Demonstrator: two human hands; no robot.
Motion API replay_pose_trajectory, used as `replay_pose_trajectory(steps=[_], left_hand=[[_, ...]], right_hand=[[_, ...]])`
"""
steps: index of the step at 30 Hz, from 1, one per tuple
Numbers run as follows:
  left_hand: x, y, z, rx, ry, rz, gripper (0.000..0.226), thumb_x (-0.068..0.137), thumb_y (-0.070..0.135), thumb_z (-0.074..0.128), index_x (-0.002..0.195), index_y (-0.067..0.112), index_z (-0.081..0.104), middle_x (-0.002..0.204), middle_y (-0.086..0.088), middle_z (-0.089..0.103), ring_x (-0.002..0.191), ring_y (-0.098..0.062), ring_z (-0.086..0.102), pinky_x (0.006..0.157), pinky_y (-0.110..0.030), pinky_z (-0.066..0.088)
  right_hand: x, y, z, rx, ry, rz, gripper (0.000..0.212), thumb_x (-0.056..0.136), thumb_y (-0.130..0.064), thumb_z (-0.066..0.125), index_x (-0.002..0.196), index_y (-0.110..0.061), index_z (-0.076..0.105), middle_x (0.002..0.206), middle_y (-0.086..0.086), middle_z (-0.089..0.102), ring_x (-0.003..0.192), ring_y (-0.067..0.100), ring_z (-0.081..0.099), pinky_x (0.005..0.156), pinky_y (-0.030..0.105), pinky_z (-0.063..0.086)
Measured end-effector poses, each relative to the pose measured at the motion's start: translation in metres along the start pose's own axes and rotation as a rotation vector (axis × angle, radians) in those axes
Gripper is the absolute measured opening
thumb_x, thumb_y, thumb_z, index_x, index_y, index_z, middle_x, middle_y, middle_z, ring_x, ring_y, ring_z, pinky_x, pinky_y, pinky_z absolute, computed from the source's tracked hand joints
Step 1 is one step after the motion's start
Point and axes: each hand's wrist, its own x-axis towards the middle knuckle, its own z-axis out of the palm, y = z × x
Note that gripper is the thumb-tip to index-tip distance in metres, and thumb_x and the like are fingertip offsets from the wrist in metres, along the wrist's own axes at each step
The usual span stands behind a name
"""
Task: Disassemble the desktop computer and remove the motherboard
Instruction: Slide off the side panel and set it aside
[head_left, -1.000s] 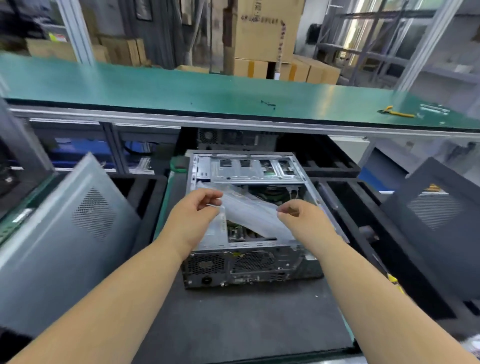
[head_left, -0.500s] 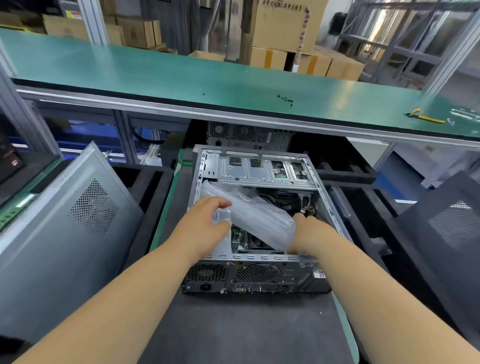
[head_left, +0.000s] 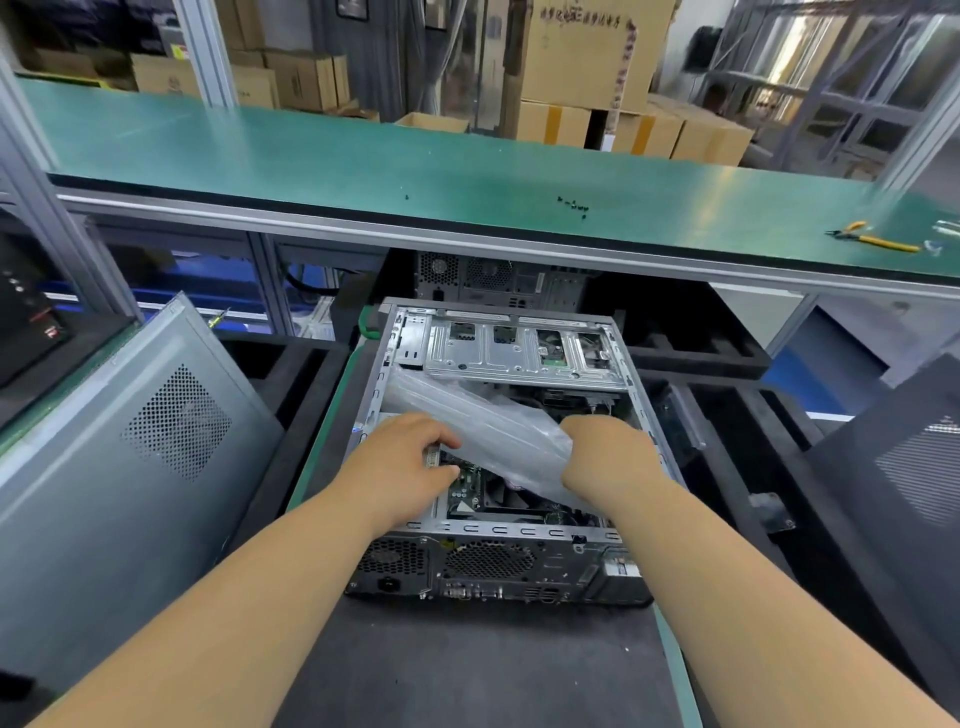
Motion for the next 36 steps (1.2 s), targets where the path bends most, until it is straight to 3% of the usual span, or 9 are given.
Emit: replay_pose_trajectory(steps=[4, 7, 12, 16, 20, 27, 32, 36], left_hand=[[-0.001, 0.003, 0.000, -0.074, 0.014, -0.054, 0.026, 0.081, 0.036, 0.068, 0.106, 0.040, 0.063, 0.112, 0.022, 0.054, 0.106, 0.001, 0.051, 0.091, -0.019, 0.037], [-0.003, 0.003, -0.001, -0.111, 0.000, -0.080, 0.027, 0.079, 0.034, 0.071, 0.105, 0.041, 0.064, 0.115, 0.020, 0.055, 0.109, -0.001, 0.052, 0.098, -0.026, 0.041], [-0.004, 0.002, -0.002, -0.142, 0.004, -0.098, 0.030, 0.078, 0.030, 0.072, 0.105, 0.041, 0.065, 0.116, 0.020, 0.055, 0.108, 0.001, 0.052, 0.096, -0.021, 0.039], [-0.005, 0.003, -0.001, -0.144, 0.024, -0.095, 0.030, 0.078, 0.029, 0.073, 0.105, 0.040, 0.066, 0.114, 0.022, 0.056, 0.105, 0.005, 0.052, 0.090, -0.016, 0.037], [-0.004, 0.003, -0.003, -0.159, 0.023, -0.110, 0.031, 0.078, 0.028, 0.073, 0.106, 0.039, 0.067, 0.114, 0.019, 0.058, 0.106, 0.002, 0.054, 0.093, -0.018, 0.039], [-0.005, 0.004, -0.002, -0.179, 0.020, -0.124, 0.026, 0.082, 0.029, 0.069, 0.104, 0.041, 0.066, 0.116, 0.016, 0.056, 0.108, -0.002, 0.055, 0.093, -0.023, 0.043], [-0.003, 0.014, 0.000, -0.218, 0.072, -0.131, 0.016, 0.087, 0.031, 0.065, 0.099, 0.041, 0.066, 0.107, 0.019, 0.057, 0.099, 0.004, 0.053, 0.084, -0.020, 0.041], [0.001, 0.032, 0.002, -0.421, 0.126, -0.204, 0.007, 0.087, 0.039, 0.065, 0.090, 0.038, 0.070, 0.095, 0.022, 0.067, 0.095, 0.006, 0.057, 0.076, -0.018, 0.040]], right_hand=[[0.007, 0.001, -0.007, 0.029, 0.064, -0.027, 0.023, 0.064, -0.004, 0.052, 0.068, -0.024, 0.042, 0.066, -0.005, 0.047, 0.061, 0.019, 0.046, 0.061, 0.026, 0.034], [0.008, 0.000, -0.004, 0.084, 0.120, -0.072, 0.030, 0.066, -0.006, 0.055, 0.088, -0.025, 0.061, 0.076, -0.005, 0.057, 0.072, 0.019, 0.056, 0.060, 0.025, 0.041], [0.007, 0.000, -0.002, 0.170, 0.176, -0.079, 0.042, 0.069, -0.008, 0.058, 0.108, -0.023, 0.057, 0.086, -0.001, 0.061, 0.080, 0.022, 0.057, 0.061, 0.028, 0.046], [0.004, -0.002, -0.005, 0.219, 0.186, -0.087, 0.043, 0.067, -0.007, 0.057, 0.106, -0.023, 0.059, 0.082, -0.003, 0.061, 0.077, 0.021, 0.057, 0.058, 0.026, 0.043], [0.000, -0.006, -0.019, 0.227, 0.163, -0.088, 0.042, 0.068, -0.006, 0.056, 0.103, -0.026, 0.063, 0.080, -0.003, 0.061, 0.077, 0.022, 0.058, 0.061, 0.026, 0.044], [-0.021, -0.011, -0.066, 0.031, 0.092, -0.126, 0.018, 0.072, -0.013, 0.062, 0.087, -0.023, 0.056, 0.086, -0.002, 0.058, 0.085, 0.024, 0.060, 0.064, 0.028, 0.041], [-0.040, 0.025, -0.106, -0.079, 0.101, -0.086, 0.042, 0.074, -0.013, 0.061, 0.113, -0.026, 0.064, 0.107, -0.002, 0.065, 0.095, 0.024, 0.062, 0.068, 0.029, 0.047], [-0.055, 0.057, -0.126, 0.068, 0.192, -0.077, 0.049, 0.070, -0.011, 0.063, 0.115, -0.030, 0.062, 0.100, -0.003, 0.066, 0.073, 0.017, 0.060, 0.056, 0.025, 0.044]])
